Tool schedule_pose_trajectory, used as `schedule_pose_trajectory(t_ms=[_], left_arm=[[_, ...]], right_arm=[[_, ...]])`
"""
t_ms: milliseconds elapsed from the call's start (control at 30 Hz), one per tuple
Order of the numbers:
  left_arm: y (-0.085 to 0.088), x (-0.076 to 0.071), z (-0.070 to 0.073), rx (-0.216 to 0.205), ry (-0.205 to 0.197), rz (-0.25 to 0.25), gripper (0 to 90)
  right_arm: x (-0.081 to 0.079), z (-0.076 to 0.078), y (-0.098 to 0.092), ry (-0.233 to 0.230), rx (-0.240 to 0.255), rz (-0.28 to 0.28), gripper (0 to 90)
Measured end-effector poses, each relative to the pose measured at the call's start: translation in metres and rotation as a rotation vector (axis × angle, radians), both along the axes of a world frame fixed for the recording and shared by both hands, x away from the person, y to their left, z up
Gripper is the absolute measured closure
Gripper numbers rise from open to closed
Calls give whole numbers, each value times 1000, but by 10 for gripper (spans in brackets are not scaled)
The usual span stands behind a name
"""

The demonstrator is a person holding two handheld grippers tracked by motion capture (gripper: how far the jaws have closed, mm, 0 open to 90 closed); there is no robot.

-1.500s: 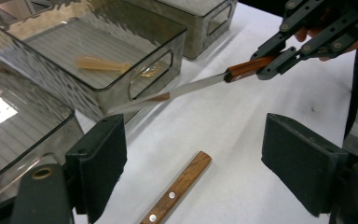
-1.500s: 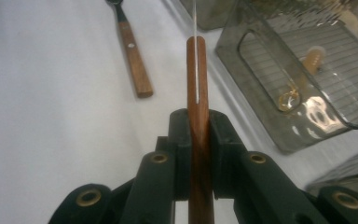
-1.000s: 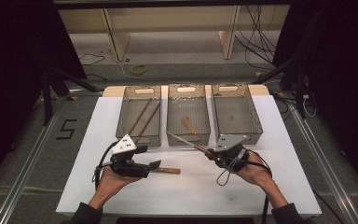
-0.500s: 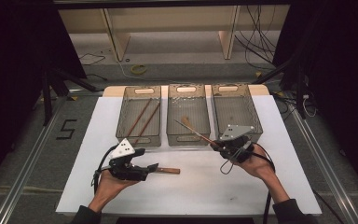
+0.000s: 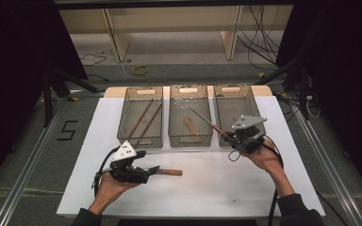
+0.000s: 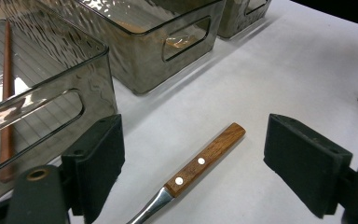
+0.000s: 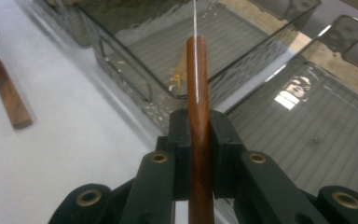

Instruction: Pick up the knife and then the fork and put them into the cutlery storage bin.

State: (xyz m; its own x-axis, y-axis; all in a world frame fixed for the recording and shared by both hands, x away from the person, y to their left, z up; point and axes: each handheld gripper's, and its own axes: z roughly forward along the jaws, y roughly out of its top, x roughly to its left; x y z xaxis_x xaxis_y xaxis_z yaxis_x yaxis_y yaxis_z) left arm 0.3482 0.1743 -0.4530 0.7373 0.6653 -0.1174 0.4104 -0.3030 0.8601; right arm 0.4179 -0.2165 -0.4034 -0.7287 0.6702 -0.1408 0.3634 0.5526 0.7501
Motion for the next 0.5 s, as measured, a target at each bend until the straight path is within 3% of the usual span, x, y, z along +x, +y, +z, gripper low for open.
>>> schedule_pose_trajectory(t_ms=[500], left_arm=[[2,1,0,-1,-3,9,194]], right_arm=[[26,4,-15,11,21,-111,817]])
